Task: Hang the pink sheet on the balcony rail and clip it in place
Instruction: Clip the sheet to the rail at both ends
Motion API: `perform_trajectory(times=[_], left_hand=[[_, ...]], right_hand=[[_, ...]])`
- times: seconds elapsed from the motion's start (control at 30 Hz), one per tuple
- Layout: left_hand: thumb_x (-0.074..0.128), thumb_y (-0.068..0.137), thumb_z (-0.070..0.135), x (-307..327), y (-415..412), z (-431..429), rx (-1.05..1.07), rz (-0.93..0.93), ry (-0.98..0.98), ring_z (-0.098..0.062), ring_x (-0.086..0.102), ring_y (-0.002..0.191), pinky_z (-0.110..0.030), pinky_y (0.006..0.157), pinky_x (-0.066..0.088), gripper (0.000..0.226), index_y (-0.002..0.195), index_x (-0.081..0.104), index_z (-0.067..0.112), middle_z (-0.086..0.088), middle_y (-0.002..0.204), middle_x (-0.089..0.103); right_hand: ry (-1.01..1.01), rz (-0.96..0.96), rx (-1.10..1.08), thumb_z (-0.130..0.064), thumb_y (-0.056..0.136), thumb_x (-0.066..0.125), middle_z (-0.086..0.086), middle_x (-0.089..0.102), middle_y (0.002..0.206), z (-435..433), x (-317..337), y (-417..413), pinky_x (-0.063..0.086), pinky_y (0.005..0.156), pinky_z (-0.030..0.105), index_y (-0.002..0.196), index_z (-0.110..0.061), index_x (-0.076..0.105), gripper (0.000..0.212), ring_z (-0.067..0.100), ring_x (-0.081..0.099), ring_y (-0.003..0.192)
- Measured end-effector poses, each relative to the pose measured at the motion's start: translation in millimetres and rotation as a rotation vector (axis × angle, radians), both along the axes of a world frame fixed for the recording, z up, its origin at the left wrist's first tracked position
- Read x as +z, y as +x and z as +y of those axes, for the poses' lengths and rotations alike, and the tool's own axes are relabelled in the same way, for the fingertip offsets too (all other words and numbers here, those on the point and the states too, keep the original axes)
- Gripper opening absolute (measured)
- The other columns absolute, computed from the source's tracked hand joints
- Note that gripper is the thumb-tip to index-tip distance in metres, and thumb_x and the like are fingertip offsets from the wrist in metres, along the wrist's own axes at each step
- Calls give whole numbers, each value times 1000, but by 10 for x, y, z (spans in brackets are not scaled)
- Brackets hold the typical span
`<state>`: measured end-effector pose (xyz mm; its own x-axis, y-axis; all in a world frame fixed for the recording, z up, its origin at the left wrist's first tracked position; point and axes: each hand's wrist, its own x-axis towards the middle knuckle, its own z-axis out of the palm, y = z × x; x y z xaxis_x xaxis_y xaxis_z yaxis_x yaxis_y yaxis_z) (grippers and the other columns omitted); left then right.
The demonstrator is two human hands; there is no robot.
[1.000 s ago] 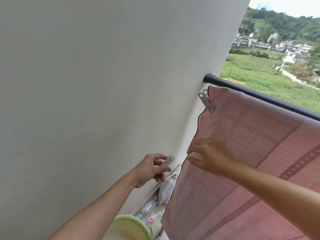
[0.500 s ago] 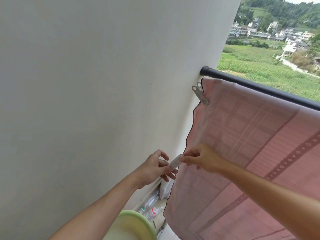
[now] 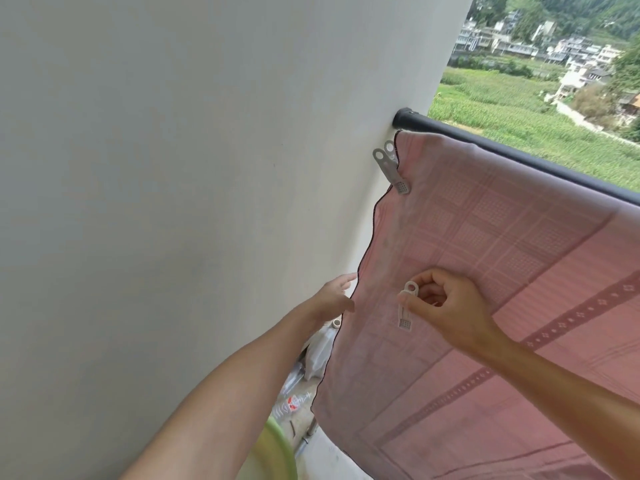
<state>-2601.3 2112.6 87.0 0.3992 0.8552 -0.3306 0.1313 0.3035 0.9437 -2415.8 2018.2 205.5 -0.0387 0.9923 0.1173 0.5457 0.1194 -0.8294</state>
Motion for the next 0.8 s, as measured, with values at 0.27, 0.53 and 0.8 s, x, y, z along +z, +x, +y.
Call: perform_trajectory(times=[0.27, 0.53, 0.8], left_hand=[[54, 80, -1, -285, 108, 211, -16, 67, 80, -23, 57, 75, -38, 74, 46, 14, 79, 63, 9, -12, 80, 61], [68, 74, 19, -597, 132, -82, 396, 15, 225, -20, 58, 63, -43, 67, 56, 7, 78, 63, 20, -14, 70, 64], [51, 68, 19, -774, 230, -97, 283, 57, 202, -13, 41, 59, -30, 58, 32, 18, 68, 63, 5, 2, 65, 50]], right_hand=[[-14, -52, 37, -20, 79, 79, 1, 73, 74, -2, -7, 78, 55, 68, 33, 83, -16, 67, 14, 16, 67, 68], [89, -252, 176, -26, 76, 79, -15, 69, 84, 87, 104, -139, 52, 68, 19, 88, -31, 63, 20, 3, 66, 85], [119, -508, 361, -26, 84, 72, -18, 67, 96, 506, 142, -611, 53, 81, 21, 118, -22, 63, 35, 0, 65, 90]])
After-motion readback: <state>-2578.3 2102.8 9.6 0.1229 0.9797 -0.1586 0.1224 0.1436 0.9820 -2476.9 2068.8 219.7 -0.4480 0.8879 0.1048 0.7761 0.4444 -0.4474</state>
